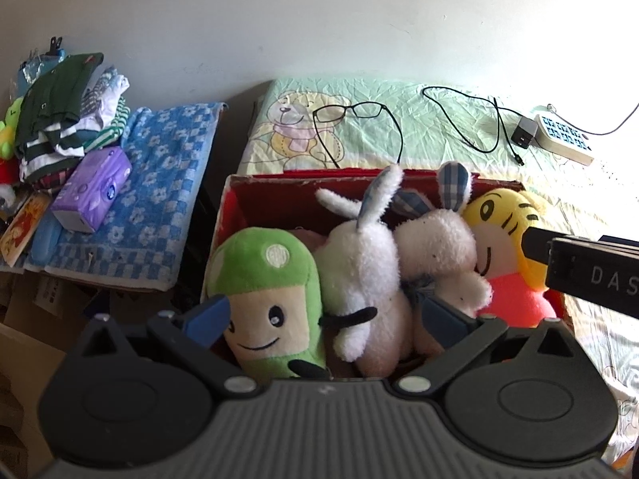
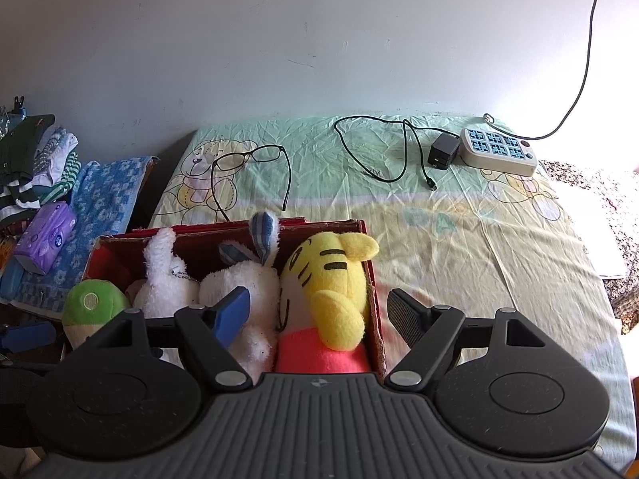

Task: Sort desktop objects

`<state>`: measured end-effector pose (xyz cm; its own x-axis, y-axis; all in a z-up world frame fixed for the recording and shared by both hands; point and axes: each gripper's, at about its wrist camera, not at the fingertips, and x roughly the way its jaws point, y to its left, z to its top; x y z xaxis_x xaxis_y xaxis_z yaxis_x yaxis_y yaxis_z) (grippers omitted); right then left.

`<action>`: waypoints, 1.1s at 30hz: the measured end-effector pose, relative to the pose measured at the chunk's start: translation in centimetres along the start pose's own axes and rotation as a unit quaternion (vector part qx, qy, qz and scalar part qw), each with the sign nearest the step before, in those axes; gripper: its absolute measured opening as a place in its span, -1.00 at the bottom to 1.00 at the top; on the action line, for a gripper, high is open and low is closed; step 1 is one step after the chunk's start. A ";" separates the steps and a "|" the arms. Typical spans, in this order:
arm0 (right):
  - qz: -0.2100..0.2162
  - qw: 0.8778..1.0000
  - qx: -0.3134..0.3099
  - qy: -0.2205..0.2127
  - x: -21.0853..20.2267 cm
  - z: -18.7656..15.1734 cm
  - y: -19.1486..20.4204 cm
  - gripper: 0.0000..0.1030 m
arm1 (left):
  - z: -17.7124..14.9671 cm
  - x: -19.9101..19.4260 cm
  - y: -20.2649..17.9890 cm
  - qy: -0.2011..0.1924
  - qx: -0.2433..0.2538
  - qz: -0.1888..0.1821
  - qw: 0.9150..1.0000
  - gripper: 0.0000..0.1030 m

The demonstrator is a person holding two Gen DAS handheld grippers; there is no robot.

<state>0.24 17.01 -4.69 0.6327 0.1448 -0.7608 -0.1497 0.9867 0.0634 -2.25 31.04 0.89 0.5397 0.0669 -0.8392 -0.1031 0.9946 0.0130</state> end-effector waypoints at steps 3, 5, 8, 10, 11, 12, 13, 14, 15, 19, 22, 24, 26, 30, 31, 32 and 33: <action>0.003 1.000 0.002 0.005 0.2 -0.1 -0.2 0.52 | 0.0 0.1 0.2 0.005 -0.009 0.003 1.000 0.98; 0.005 1.000 0.003 0.007 0.3 -0.1 -0.3 0.52 | 0.2 0.0 0.3 0.003 -0.012 0.007 1.000 0.98; 0.009 1.000 0.005 0.009 0.4 -0.1 -0.5 0.52 | 0.4 -0.3 0.2 -0.002 -0.013 0.013 1.000 0.98; 0.010 1.000 0.005 0.008 0.4 -0.1 -0.4 0.52 | 0.5 -0.4 0.0 -0.007 -0.010 0.018 1.000 0.98; 0.011 1.000 0.004 0.008 0.4 -0.1 -0.4 0.52 | 0.5 -0.4 -0.2 -0.008 -0.008 0.023 1.000 0.98; 0.012 1.000 0.004 0.008 0.4 -0.1 -0.5 0.52 | 0.6 -0.4 -0.2 -0.009 -0.006 0.027 1.000 0.98; 0.014 1.000 0.004 0.009 0.4 -0.1 -0.5 0.52 | 0.7 -0.3 -0.3 -0.009 -0.005 0.030 1.000 0.98; 0.016 1.000 0.005 0.009 0.5 -0.2 -0.6 0.52 | 0.7 -0.3 -0.3 -0.009 -0.004 0.031 0.999 0.98; 0.019 1.000 0.007 0.010 0.5 -0.2 -0.8 0.52 | 0.8 -0.2 -0.3 -0.008 -0.004 0.033 0.999 0.98; 0.028 0.999 0.015 0.015 0.5 -0.5 -1.2 0.52 | 0.6 0.0 -0.7 -0.012 0.005 0.047 0.999 0.98; 0.029 0.999 0.017 0.014 0.5 -0.5 -1.3 0.52 | 0.4 0.3 -0.9 -0.014 0.014 0.057 0.998 0.98; 0.027 0.999 0.016 0.013 0.5 -0.5 -1.2 0.52 | 0.3 0.5 -0.9 -0.018 0.015 0.063 0.998 0.97; 0.026 0.999 0.014 0.015 0.7 -0.5 -1.2 0.52 | 0.2 0.6 -0.8 -0.022 0.013 0.064 0.998 0.97; 0.022 1.000 0.006 0.015 0.8 -0.5 -1.0 0.52 | 0.1 0.9 -0.6 -0.029 0.014 0.065 0.997 0.97; 0.021 1.000 0.004 0.014 0.8 -0.6 -1.0 0.52 | 0.0 1.1 -0.6 -0.027 0.013 0.062 0.998 0.97; 0.019 1.000 0.002 0.014 0.8 -0.6 -0.9 0.52 | 0.0 1.3 -0.5 -0.023 0.012 0.056 0.998 0.97; 0.018 1.000 -0.001 0.014 0.9 -0.6 -0.8 0.52 | 0.0 1.5 -0.4 -0.019 0.010 0.051 0.998 0.97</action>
<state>0.48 16.26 -5.78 0.6060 0.1783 -0.7753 -0.1728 0.9808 0.0904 -1.37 30.76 -0.39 0.5583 0.1699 -0.8120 -0.1428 0.9839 0.1077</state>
